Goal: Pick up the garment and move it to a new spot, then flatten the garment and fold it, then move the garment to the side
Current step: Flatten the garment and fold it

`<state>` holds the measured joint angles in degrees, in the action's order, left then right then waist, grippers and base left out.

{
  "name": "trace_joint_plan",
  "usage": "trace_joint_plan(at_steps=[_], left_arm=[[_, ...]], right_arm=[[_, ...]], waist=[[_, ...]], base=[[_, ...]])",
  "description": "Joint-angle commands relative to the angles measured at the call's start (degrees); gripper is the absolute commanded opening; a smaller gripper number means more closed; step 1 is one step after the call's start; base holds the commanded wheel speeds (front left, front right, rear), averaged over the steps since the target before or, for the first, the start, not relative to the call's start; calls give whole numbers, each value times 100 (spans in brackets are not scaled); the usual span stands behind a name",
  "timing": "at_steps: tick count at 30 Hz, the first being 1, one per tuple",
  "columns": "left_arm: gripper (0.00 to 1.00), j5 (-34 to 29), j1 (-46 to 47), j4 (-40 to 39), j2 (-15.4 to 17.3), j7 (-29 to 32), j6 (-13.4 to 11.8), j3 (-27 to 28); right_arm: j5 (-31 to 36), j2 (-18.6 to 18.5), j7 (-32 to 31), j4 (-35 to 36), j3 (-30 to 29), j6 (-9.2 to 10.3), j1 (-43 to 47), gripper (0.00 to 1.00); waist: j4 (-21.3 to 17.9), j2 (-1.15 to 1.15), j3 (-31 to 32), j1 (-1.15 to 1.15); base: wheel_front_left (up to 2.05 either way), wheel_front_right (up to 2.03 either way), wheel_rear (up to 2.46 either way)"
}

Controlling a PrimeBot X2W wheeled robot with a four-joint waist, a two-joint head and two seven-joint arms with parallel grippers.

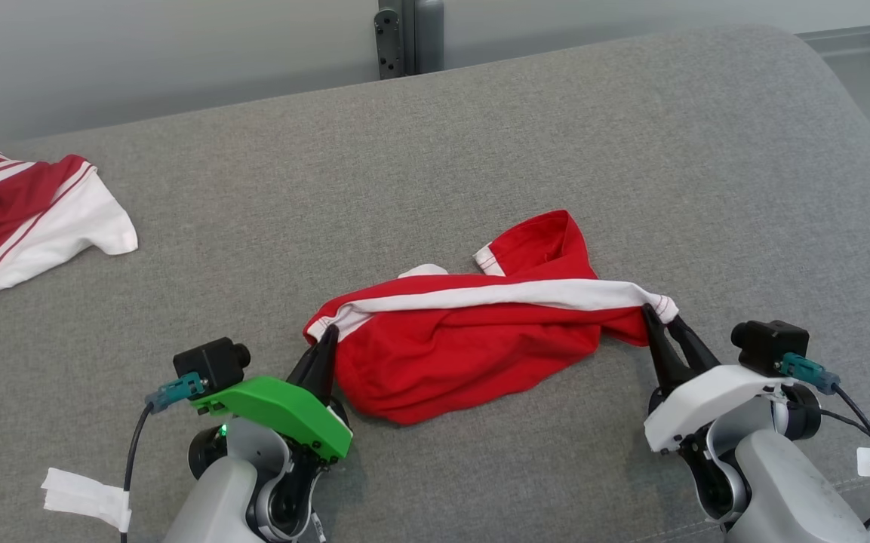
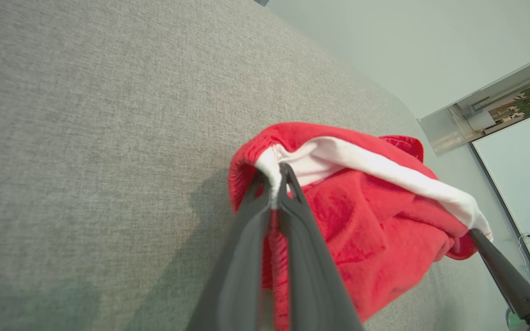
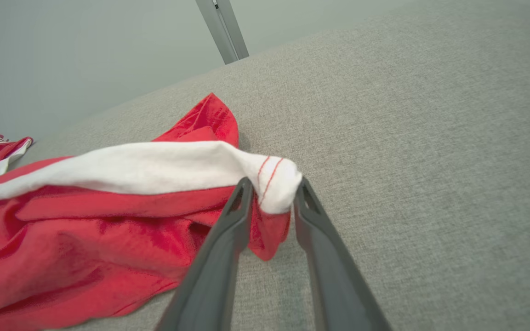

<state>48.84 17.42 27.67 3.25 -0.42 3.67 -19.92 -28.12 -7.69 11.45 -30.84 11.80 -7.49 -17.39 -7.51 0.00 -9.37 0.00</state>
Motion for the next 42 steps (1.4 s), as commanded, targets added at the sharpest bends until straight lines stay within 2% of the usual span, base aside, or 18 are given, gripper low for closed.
trace_joint_plan(at_steps=[1, 10, 16, 21, 27, 35, 39, 42], left_arm=[[0, -57, -25, -28, 63, -27, -12, 11], [0, -87, -15, -214, 113, -234, 28, 61], [0, -137, 13, -719, 168, -583, 130, 98], [0, -147, -114, -1504, 239, -761, 165, 108], [0, -107, -311, -2767, 332, -780, 28, 221], [0, -35, -208, -4527, 606, -373, -343, 448], [0, -57, 176, -4989, 832, 97, -533, 537], [0, 26, 566, -4980, 939, 417, -558, 543]], right_arm=[[-44, -41, 58, 20, 44, 0, -83, 0], [62, -264, 226, 532, 125, 0, -100, 0], [271, -458, 202, 1304, 31, 0, -20, 0], [372, -619, -15, 2256, -121, 0, 99, 0], [424, -731, -401, 3541, -448, 0, 295, 0], [421, -720, -969, 4993, -834, 0, 389, 0], [300, -739, -1275, 5394, -962, 0, 159, 0], [141, -678, -1446, 5350, -877, 0, -104, 0]], waist=[[-5, 0, 4, 0], [-58, 0, 48, 0], [-73, 0, 227, 0], [-73, 0, 483, 0], [-81, 0, 757, 0], [-108, 0, 903, 0], [-83, 0, 796, 0], [-83, 0, 630, 0]], base=[[0, 0, 0], [0, 0, 0], [0, 0, 0], [0, 0, 0], [0, 0, 0], [0, 0, 0], [0, 0, 0], [0, 0, 0]])
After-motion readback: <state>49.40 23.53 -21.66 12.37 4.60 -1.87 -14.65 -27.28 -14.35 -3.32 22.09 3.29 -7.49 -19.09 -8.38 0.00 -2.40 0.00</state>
